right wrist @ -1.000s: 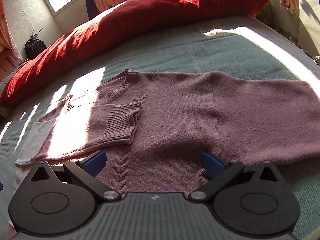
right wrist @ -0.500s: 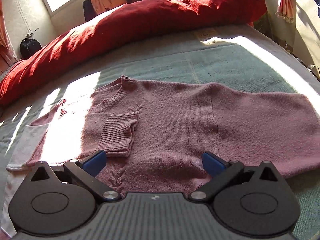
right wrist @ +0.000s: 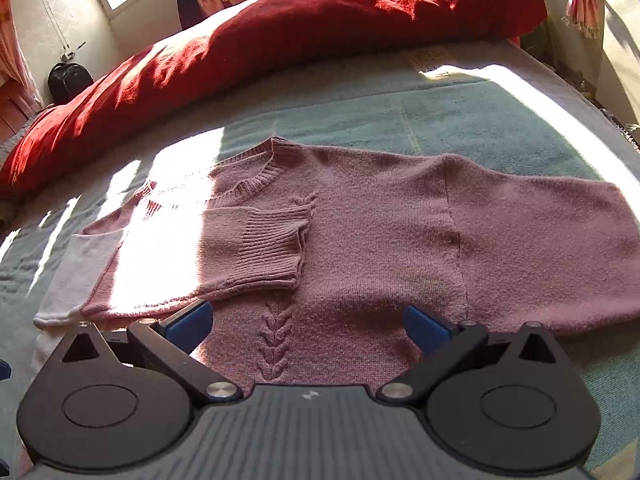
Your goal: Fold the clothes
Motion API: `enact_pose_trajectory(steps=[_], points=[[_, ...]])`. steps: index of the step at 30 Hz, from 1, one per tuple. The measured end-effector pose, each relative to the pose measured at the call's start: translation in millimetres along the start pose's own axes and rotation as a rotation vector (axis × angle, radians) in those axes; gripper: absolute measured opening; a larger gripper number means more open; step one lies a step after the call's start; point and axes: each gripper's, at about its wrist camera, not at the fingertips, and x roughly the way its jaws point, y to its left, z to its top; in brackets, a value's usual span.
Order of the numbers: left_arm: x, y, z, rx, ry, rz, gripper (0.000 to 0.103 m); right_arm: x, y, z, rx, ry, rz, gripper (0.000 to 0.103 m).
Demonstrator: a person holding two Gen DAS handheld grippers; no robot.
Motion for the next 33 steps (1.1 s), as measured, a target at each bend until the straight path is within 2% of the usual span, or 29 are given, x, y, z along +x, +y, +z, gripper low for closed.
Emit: enact_pose_trajectory(steps=[3,5,9,12,19,24,30,33], points=[[-0.4,0.0,0.6,0.003,-0.002,-0.001,0.097,17.1,3.7,1.0,0.025,0.022,0.035,0.103],[-0.7,1.3,0.7,-0.001,-0.002,0.004,0.097,29.3,4.9,-8.5,0.007,0.068,0.005,0.103],[-5.4,3.9,2.5,-0.008,-0.016,0.012,0.097,17.2,13.9,-30.5,-0.053,0.091,-0.056,0.103],[-9.7,4.1,3.4,-0.01,-0.028,0.008,0.097,3.2,18.1,-39.1,-0.092,0.173,-0.066,0.103],[-14.6,3.6,4.3,-0.003,-0.04,0.007,0.097,8.5,-12.4,-8.5,-0.008,0.115,-0.065,0.103],[-5.6,5.1,3.2,-0.005,-0.019,0.0,0.097,13.2,-35.2,14.6,0.056,0.068,-0.064,0.103],[1.0,5.7,0.8,-0.009,0.003,0.01,0.097,7.5,-44.6,0.0,-0.013,0.052,-0.013,0.103],[-1.2,2.7,0.8,-0.002,-0.001,0.012,0.097,-5.4,-50.8,-0.3,0.005,0.094,-0.119,0.103]])
